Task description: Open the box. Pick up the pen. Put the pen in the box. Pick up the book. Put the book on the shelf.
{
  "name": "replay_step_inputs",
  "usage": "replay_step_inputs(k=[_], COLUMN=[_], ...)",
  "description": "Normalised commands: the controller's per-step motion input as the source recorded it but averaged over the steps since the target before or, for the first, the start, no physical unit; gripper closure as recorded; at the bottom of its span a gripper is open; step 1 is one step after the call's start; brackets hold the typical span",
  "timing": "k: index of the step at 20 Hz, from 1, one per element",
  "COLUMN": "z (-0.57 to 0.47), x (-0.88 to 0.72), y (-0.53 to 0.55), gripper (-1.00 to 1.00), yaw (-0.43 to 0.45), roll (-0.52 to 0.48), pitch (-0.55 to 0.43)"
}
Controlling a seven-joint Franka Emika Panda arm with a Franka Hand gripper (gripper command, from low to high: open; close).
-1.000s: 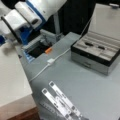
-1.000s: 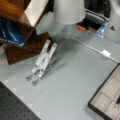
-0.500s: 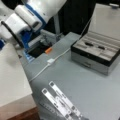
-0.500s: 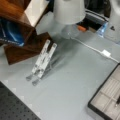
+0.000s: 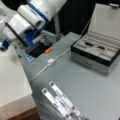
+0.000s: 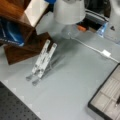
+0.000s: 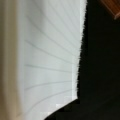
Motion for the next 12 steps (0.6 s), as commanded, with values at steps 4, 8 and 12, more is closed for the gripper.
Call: replay_step_inputs(k=[4, 8, 12], z=[0.09, 0.08, 0.02], x=[0.48, 0.58, 0.61], y=[0.55, 0.47, 0.57], gripper=[-1.0, -1.0, -1.0], yaw=[-0.534, -0.496, -0.475], roll=[0.353, 0.305, 0.315], pitch=[-0.002, 0.085, 0.083])
